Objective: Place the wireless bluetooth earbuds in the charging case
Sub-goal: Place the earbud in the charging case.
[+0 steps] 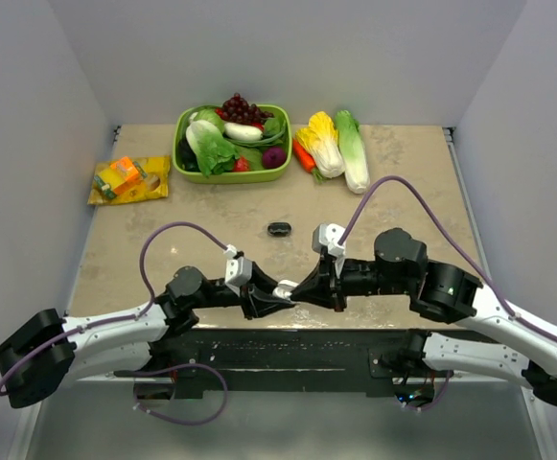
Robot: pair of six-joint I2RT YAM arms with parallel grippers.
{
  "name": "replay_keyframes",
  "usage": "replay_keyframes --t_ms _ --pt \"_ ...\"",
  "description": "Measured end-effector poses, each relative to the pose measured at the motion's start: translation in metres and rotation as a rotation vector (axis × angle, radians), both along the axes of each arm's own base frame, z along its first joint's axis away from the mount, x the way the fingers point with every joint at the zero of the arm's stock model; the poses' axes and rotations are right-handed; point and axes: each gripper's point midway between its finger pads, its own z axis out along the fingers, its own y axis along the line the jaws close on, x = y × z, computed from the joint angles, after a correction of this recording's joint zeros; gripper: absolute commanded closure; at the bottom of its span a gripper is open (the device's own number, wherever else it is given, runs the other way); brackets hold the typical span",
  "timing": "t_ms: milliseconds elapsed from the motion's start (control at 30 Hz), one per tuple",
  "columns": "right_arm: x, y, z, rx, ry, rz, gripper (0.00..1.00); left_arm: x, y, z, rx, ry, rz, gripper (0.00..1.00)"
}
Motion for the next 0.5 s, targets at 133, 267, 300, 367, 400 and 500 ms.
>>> replay_keyframes --t_ms 133,267,300,367,400,500 --pt "-0.005 0.005 -0.008 -0.027 0.006 0.028 1.00 -0.012 -0.003 -0.007 0.016 -0.002 -0.082 1.00" --pt "-0.007 0.008 -0.015 -0.052 0.011 0.040 1.00 -0.021 -0.003 -0.002 0.001 -0.020 -0.136 1.00" --pt "-0.008 0.009 -0.016 -0.057 0.010 0.042 1.00 -0.024 -0.003 0.000 -0.002 -0.025 -0.149 1.00" --pt "-0.010 0.010 -0.021 -0.075 0.012 0.051 1.00 -0.027 -0.003 0.002 -0.006 -0.034 -0.174 1.00" --pt "-0.010 0.011 -0.022 -0.080 0.012 0.054 1.00 -0.029 -0.003 0.004 -0.009 -0.039 -0.184 1.00" --pt "-0.013 0.012 -0.027 -0.097 0.015 0.065 1.00 -0.034 -0.001 0.006 -0.015 -0.044 -0.206 1.00"
